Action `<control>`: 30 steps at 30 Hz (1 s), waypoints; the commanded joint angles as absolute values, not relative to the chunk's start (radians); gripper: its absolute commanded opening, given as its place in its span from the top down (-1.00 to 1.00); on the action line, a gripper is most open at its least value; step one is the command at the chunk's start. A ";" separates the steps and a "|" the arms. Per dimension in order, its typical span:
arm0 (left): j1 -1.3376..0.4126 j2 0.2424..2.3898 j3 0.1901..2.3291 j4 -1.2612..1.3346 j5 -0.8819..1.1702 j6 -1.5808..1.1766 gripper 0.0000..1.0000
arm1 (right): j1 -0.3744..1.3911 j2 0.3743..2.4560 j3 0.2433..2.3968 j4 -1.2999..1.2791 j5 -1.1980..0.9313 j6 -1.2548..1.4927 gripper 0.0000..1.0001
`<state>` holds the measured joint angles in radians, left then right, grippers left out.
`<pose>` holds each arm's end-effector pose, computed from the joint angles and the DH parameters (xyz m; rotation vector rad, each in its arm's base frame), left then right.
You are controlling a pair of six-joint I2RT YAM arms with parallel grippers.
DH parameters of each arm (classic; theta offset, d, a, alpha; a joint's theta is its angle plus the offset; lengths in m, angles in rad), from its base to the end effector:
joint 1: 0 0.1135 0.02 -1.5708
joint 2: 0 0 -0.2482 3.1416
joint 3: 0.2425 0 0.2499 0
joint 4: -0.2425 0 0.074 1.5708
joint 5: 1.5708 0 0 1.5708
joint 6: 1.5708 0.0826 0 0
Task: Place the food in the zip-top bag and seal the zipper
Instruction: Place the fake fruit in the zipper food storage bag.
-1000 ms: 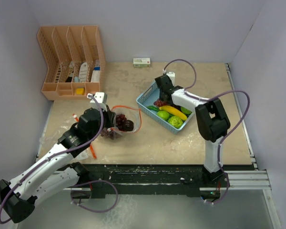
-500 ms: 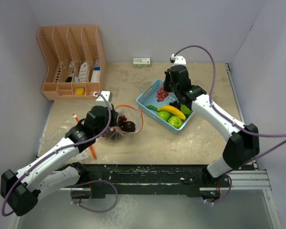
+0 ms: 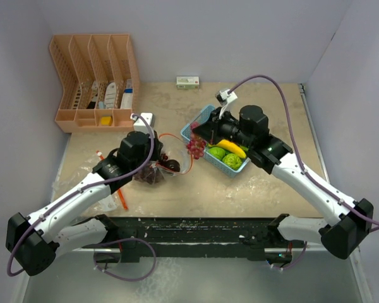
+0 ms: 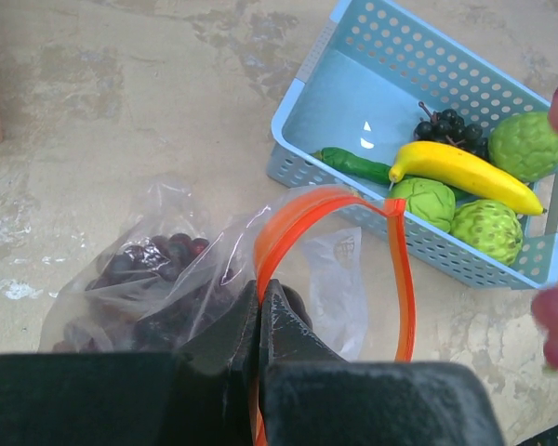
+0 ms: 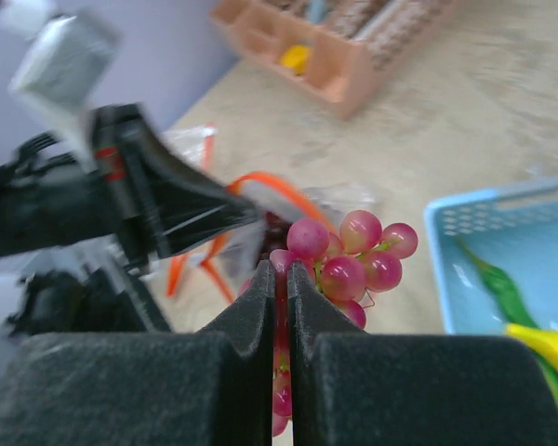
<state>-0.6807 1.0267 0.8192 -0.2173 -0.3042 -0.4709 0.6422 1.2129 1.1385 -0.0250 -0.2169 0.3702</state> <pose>0.2336 -0.1573 0.2716 0.0127 2.0020 -0.4438 0.2563 0.2139 0.3724 -0.4078 1.7090 0.9339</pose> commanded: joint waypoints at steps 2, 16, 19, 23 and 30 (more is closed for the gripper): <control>-0.675 1.015 0.874 -0.161 -0.285 -0.480 1.00 | 0.666 1.198 1.088 0.150 -0.575 0.399 1.00; -0.675 0.984 0.853 -0.157 -0.275 -0.472 1.00 | 0.667 1.389 1.024 0.320 -0.822 0.473 1.00; -0.675 0.975 0.836 -0.149 -0.259 -0.480 1.00 | 0.667 1.450 1.064 0.325 -0.727 0.483 1.00; -0.674 0.962 0.818 -0.149 -0.244 -0.490 1.00 | 0.668 1.520 1.098 0.396 -0.566 0.534 1.00; -0.676 0.930 0.782 -0.156 -0.210 -0.517 1.00 | 0.722 1.558 1.124 0.438 -0.313 0.547 0.96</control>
